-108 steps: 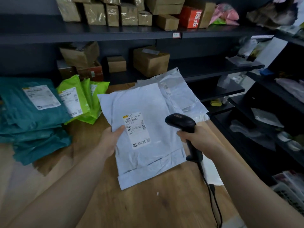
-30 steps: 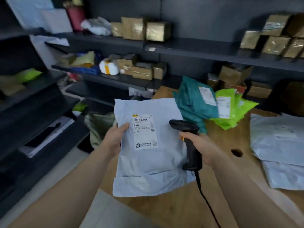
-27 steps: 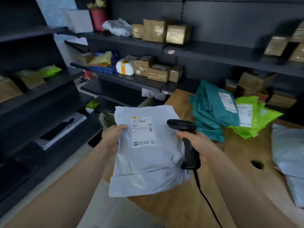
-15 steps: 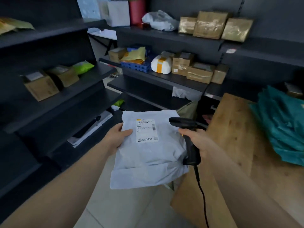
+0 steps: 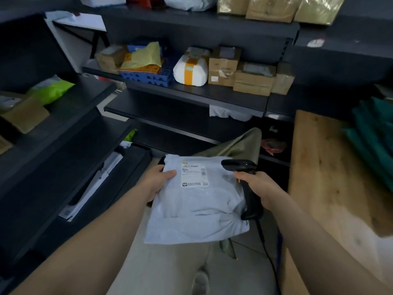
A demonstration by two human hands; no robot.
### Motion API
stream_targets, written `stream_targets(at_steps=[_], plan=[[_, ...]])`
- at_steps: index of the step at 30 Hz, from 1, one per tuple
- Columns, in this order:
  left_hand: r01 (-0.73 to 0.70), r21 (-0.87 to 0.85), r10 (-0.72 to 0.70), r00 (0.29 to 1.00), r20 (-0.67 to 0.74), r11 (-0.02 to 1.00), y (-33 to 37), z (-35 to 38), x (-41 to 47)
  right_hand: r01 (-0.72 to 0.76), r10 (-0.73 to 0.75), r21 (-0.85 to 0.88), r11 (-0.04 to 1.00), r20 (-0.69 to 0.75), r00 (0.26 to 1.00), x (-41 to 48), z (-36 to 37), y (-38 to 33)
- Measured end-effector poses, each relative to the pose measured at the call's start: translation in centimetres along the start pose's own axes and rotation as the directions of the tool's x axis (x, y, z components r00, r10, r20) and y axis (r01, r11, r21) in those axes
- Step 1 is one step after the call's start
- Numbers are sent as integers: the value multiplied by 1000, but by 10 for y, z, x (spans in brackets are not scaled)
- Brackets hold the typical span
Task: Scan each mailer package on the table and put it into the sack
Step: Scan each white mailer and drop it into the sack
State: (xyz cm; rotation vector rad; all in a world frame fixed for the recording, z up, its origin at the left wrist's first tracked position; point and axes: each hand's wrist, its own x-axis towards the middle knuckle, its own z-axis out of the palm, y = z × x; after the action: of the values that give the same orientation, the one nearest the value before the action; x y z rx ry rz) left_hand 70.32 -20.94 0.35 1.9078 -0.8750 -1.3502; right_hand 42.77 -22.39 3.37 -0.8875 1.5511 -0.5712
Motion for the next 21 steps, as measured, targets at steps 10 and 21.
stream_targets(at_steps=[10,21], plan=[[150,165,-175,973,149,975,6,16,144,-157,158,12,988,-95,983,95,20,-20],[148,533,-308,925,224,833,-63,5,299,-342,376,178,923,-222,900,166,79,6]])
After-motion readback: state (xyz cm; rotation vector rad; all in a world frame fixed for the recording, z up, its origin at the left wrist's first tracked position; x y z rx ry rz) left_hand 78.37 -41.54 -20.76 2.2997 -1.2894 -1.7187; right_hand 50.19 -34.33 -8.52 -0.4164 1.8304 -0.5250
